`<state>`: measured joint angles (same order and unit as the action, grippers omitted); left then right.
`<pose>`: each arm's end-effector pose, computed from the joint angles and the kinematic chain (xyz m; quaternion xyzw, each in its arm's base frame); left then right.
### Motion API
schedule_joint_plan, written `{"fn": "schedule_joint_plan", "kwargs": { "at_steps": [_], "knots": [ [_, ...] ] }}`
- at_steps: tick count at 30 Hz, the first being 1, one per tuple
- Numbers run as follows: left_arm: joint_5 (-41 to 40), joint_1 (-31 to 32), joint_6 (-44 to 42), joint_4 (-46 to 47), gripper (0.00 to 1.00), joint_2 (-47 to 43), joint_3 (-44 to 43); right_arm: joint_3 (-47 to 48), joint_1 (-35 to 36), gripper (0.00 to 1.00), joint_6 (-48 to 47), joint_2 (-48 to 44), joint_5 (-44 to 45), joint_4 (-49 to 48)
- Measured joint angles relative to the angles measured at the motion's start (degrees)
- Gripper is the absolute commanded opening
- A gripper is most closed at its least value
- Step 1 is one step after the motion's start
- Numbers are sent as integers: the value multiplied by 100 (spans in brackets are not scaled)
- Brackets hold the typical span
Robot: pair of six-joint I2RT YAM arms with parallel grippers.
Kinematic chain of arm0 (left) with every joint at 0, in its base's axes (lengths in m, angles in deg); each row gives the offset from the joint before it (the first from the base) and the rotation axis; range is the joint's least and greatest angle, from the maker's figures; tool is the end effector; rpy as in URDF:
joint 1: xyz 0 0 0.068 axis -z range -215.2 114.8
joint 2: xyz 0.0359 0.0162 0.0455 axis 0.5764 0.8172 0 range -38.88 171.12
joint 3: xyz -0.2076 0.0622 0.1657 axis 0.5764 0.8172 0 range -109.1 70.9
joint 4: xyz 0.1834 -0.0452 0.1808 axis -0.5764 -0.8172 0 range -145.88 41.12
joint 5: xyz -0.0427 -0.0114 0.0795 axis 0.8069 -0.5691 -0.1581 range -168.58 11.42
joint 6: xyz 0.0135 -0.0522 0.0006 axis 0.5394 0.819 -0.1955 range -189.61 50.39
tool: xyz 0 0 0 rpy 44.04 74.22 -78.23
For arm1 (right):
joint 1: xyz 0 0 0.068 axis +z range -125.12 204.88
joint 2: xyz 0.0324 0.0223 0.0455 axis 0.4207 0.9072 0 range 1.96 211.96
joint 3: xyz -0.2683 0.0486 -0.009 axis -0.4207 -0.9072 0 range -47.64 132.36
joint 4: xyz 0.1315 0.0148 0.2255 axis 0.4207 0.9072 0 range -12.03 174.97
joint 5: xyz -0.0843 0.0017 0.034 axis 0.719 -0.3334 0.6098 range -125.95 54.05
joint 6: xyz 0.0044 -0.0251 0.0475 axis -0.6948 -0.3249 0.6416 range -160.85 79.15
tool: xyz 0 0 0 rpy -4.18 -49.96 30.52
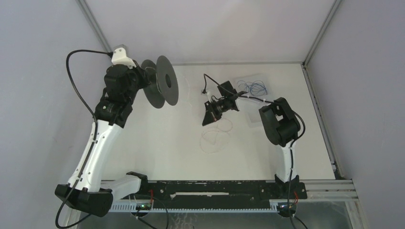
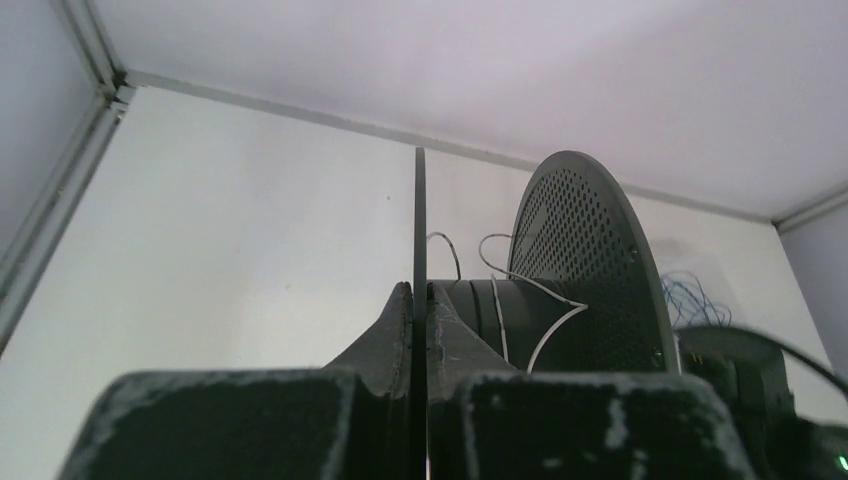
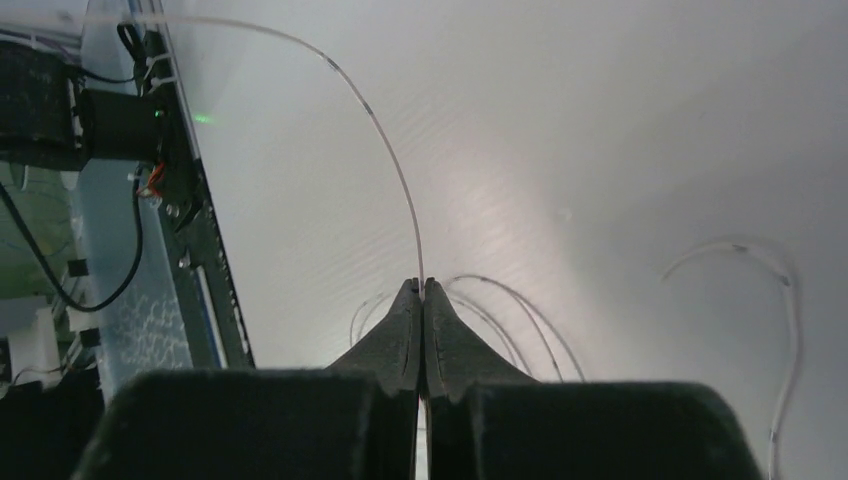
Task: Wrap the cables
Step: Wrap the cable around the cable reel.
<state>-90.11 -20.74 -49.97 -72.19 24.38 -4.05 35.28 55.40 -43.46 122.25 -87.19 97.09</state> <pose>0.2300 -0.0520 0.4358 -0.0982 0.7674 -0.1099 0.6239 0.3629 0.2460 0.1601 -0.3656 0.7920 0.4645 0.1525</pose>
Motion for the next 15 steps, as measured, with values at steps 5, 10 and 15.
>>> {"fn": "schedule_joint_plan", "kwargs": {
  "at_steps": [5, 10, 15],
  "knots": [
    [-291, -114, 90, 7, 0, 214, -367, -737, 264, 0, 153, -708, 55, -63],
    [-356, -249, 302, -31, 0, 413, -437, -868, 907, 0, 192, -1025, 59, -170],
    [-262, -494, 638, -227, 0, 601, -570, -940, 1412, 0, 177, -1032, 11, -162]
  ]
}}
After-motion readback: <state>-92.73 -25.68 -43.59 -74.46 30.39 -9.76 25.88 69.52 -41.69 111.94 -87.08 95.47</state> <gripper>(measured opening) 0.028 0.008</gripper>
